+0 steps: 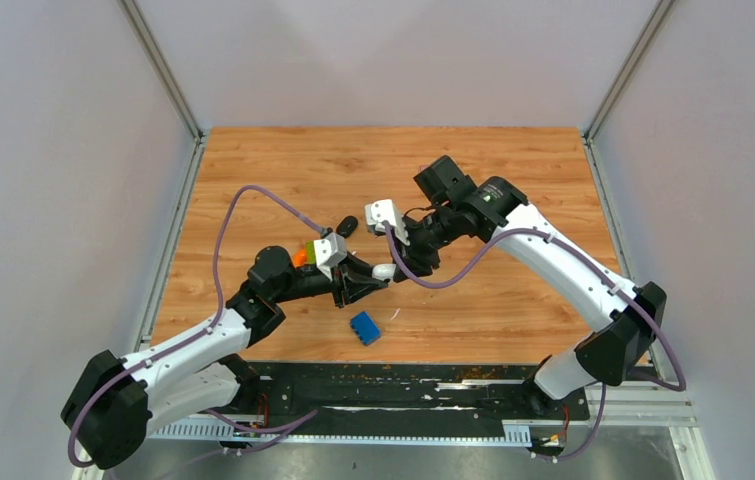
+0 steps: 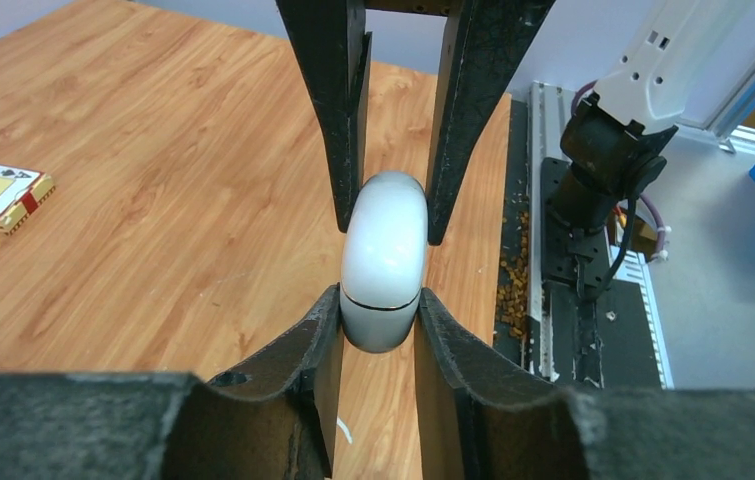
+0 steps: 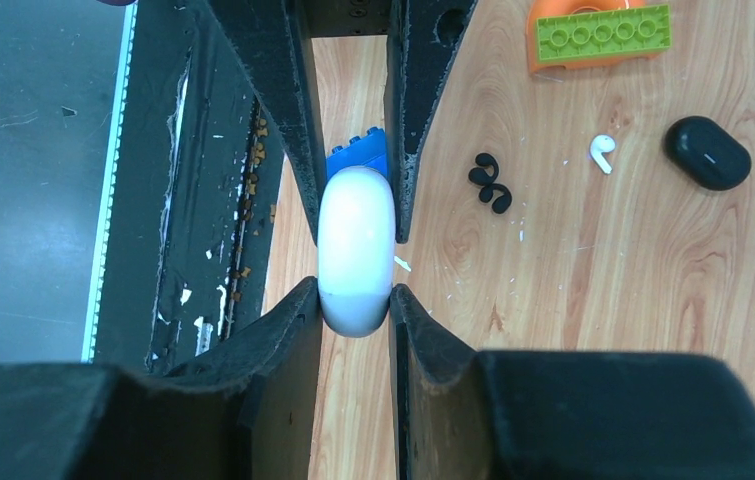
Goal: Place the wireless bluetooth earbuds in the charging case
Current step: Adjust the charging case, then open the charging case.
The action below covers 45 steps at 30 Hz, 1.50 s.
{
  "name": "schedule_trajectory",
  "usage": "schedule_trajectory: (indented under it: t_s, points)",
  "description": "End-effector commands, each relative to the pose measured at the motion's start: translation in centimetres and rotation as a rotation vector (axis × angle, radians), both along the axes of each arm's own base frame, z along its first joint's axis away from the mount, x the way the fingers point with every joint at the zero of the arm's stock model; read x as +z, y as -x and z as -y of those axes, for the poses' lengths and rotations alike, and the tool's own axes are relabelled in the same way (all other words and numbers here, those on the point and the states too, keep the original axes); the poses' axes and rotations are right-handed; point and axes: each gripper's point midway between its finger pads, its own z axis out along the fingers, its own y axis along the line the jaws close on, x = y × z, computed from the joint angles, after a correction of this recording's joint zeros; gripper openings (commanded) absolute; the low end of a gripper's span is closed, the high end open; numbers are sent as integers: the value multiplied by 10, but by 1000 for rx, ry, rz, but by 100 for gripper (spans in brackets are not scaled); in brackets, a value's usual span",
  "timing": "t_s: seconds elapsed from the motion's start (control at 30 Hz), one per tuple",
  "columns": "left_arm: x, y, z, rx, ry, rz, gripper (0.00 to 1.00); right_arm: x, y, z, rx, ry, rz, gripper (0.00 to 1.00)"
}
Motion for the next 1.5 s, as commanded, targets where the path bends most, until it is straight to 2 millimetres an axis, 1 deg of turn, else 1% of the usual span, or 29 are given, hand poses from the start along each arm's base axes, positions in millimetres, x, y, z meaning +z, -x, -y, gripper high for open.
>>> schedule_trajectory:
  t_s: [0.0,0.33,0.47,0.6,0.7,0.73,0.77,0.83,0.87,0.93,1.07,1.23,1.47]
  points:
    - [11,3,3,-23,31,55,38,10,-5,-9,-12,-31,5,6]
    - [9,2,4,-22,29,49,40,6,-7,-10,-20,-13,-1,7]
    - [9,2,5,-24,29,47,39,4,-8,-10,-21,-3,-10,7]
    - [9,2,5,-27,29,45,32,5,-8,-11,-24,-7,-12,8]
    - [8,2,6,-32,25,48,19,5,-7,-12,-22,-9,-22,13]
    - [8,2,6,-40,24,49,13,5,-6,-13,-25,-10,-27,17]
    - [8,3,7,-45,27,52,8,6,-6,-13,-29,-12,-30,22]
    - [10,5,7,-51,39,61,0,7,-7,-14,-45,-14,-43,36]
    - [10,5,6,-53,44,66,0,8,-7,-15,-54,-15,-55,42]
    - [12,6,6,-53,52,74,0,10,-6,-17,-64,-21,-76,47]
    - [10,6,5,-51,50,83,0,17,-6,-21,-80,-47,-128,48]
    - [10,9,5,-65,52,89,0,27,-14,-25,-112,-85,-167,48]
    - [9,13,5,-71,42,115,0,42,-25,-24,-157,-151,-265,49]
